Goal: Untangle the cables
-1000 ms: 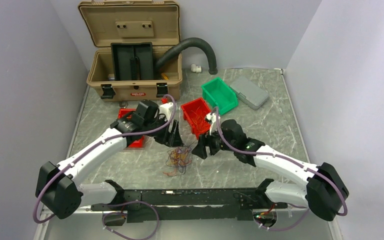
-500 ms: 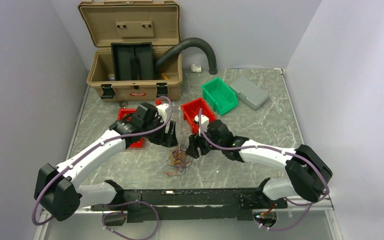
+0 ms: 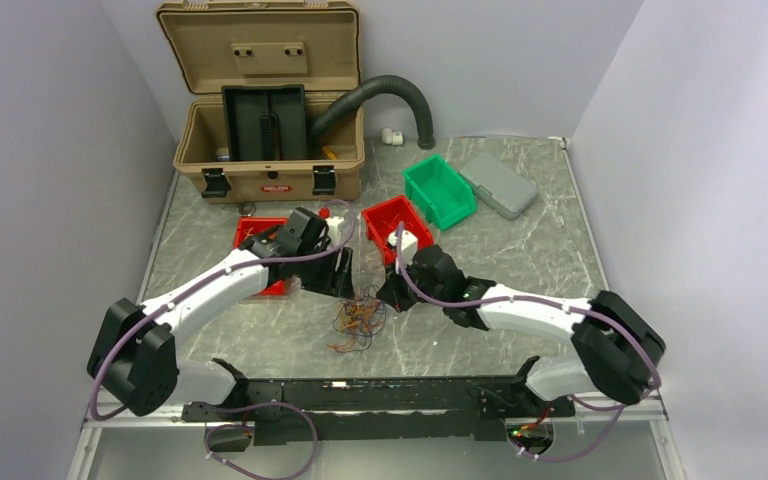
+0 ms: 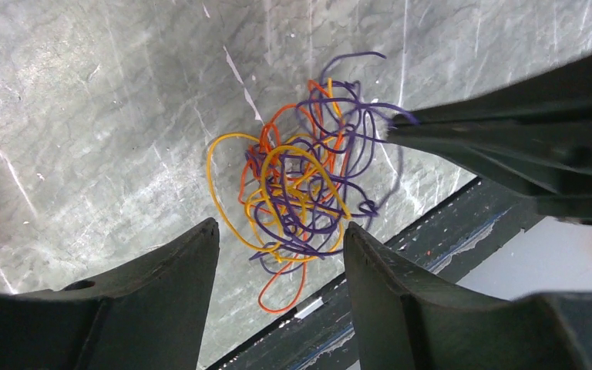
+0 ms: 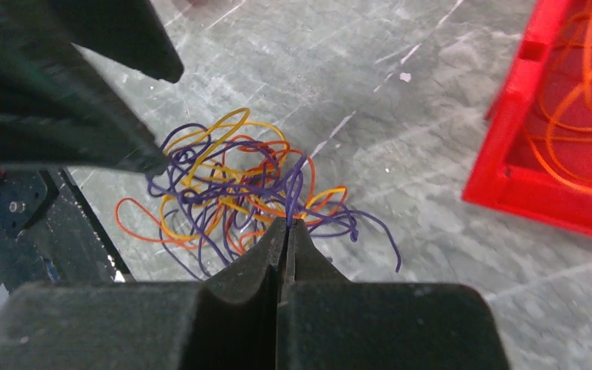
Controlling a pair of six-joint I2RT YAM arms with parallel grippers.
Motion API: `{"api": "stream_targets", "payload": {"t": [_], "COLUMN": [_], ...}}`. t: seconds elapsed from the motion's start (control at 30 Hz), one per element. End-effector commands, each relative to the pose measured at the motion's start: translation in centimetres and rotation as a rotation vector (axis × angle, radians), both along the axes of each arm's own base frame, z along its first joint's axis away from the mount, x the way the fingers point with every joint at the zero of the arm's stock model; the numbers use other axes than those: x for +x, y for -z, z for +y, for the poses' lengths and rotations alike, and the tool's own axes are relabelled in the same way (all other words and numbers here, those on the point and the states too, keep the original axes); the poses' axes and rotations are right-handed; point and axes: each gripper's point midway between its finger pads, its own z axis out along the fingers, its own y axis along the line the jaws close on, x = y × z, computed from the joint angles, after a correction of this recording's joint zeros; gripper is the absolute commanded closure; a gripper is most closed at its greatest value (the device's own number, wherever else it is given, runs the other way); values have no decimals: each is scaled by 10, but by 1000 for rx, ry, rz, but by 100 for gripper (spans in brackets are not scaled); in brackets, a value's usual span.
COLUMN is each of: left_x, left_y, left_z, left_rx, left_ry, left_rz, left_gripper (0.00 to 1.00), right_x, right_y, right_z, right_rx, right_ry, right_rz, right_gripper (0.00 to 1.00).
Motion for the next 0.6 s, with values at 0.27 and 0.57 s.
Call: {"api": "stream_targets", "payload": {"t": [0.27,0.57], "left_x": [30,37], "left_y": [-18,-9], "left_z": [-28,-33], "left_rx": [-144,-63], "left_ry": [-45,-121], "left_rz": [49,143], "left_gripper": [36,34], "right_x": [-11,-10], "right_y": [-24,-22], "right_z": [-14,-16], "right_rx": [95,73], "right_ry": [52,51], "right_rz": [-53,-67], "right_gripper": [100,100]}}
